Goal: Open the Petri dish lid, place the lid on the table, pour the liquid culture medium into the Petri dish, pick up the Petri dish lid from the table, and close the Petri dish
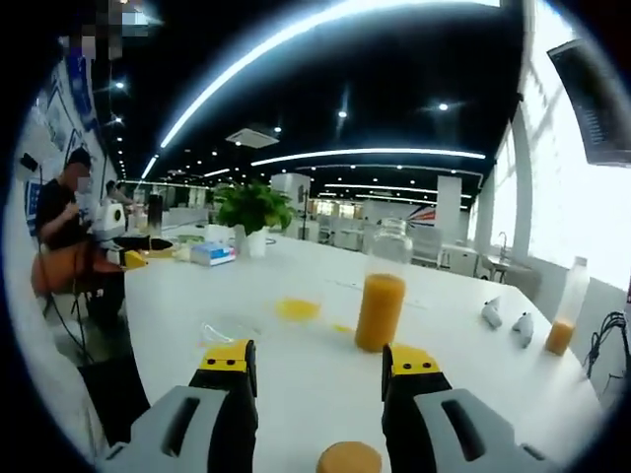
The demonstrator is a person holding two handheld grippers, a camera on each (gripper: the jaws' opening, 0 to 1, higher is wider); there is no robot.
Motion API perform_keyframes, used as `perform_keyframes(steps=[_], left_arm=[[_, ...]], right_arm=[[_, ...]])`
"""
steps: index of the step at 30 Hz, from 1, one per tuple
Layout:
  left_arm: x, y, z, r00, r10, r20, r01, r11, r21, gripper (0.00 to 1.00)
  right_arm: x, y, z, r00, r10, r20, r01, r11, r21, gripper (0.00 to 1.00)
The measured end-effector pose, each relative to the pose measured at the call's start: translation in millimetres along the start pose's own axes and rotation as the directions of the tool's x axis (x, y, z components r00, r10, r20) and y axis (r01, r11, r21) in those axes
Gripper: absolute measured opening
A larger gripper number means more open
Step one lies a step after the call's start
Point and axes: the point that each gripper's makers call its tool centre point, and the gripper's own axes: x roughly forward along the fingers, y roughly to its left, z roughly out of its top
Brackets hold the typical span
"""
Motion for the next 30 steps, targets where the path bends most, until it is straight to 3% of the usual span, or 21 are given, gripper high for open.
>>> perform_keyframes(steps=[2, 5, 9, 14, 22, 30], left_arm=[[2, 0.2, -1.5, 1.0, -0.024, -0.007, 0.024, 1.0, 0.012, 0.61], [4, -1.2, -5.2, 0.997, -0.064, -0.034, 0.066, 0.997, 0.046, 0.62], [10, -5.4, -6.1, 0.991, -0.122, -0.051, 0.124, 0.991, 0.043, 0.62], [17, -5.7, -13.3, 0.985, -0.145, -0.093, 0.151, 0.986, 0.07, 0.63], [26, -11.1, -27.0, 0.963, -0.218, -0.156, 0.229, 0.971, 0.061, 0.64], [39, -21.1, -38.0, 0.929, -0.307, -0.207, 0.323, 0.945, 0.049, 0.65]], right_arm=[[3, 7, 2.2, 0.999, 0.053, -0.002, -0.053, 0.999, -0.009, 0.46], [10, 16, -3.7, 0.993, 0.103, -0.062, -0.109, 0.989, -0.103, 0.5], [17, 27, -7.4, 0.983, 0.153, -0.098, -0.164, 0.978, -0.125, 0.51], [27, 33, -11.3, 0.971, 0.19, -0.142, -0.21, 0.967, -0.145, 0.53], [43, 50, -20.6, 0.935, 0.283, -0.214, -0.32, 0.934, -0.159, 0.54], [60, 66, -27.3, 0.889, 0.369, -0.272, -0.421, 0.891, -0.169, 0.56]])
